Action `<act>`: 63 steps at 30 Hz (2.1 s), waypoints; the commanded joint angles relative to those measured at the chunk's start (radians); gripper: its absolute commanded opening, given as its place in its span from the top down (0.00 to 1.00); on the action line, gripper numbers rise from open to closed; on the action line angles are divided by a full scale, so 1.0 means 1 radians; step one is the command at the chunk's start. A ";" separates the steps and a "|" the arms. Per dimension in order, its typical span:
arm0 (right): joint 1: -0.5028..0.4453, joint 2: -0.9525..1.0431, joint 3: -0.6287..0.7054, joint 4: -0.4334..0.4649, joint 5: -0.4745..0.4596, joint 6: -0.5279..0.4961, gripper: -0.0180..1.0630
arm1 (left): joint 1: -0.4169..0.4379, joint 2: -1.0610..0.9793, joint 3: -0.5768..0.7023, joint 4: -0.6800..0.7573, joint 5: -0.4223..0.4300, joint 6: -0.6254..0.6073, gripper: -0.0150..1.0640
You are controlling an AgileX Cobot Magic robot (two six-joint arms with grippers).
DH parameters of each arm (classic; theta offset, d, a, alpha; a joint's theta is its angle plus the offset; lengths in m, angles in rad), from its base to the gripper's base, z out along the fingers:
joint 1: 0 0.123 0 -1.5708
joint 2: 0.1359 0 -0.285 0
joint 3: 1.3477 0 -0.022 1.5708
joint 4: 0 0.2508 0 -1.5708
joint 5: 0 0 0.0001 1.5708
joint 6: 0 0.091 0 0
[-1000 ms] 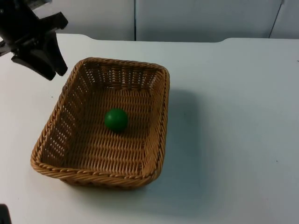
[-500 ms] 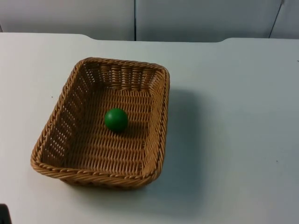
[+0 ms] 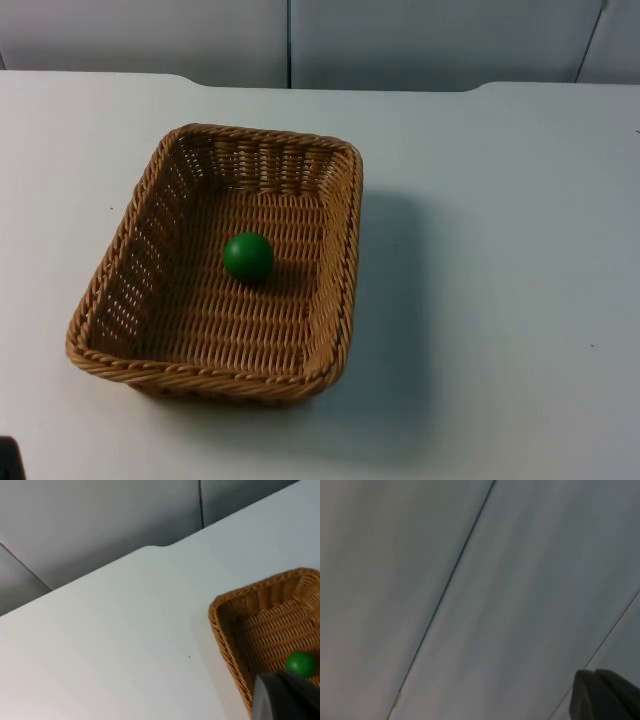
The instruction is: Pick up the basket with the left hand and place the ball into the basket with the right hand.
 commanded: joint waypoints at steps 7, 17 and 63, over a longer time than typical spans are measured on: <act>0.262 -0.087 0.004 0.102 0.030 -0.194 0.99 | -0.024 -0.482 0.544 -0.025 -0.122 -0.089 0.99; 0.398 -0.094 0.004 0.602 0.030 -0.445 0.99 | -0.024 -1.006 0.679 -0.025 0.040 -0.190 0.99; 0.410 -0.161 0.004 0.830 -0.033 -0.459 0.99 | -0.024 -1.181 0.897 -0.093 0.046 -0.122 0.99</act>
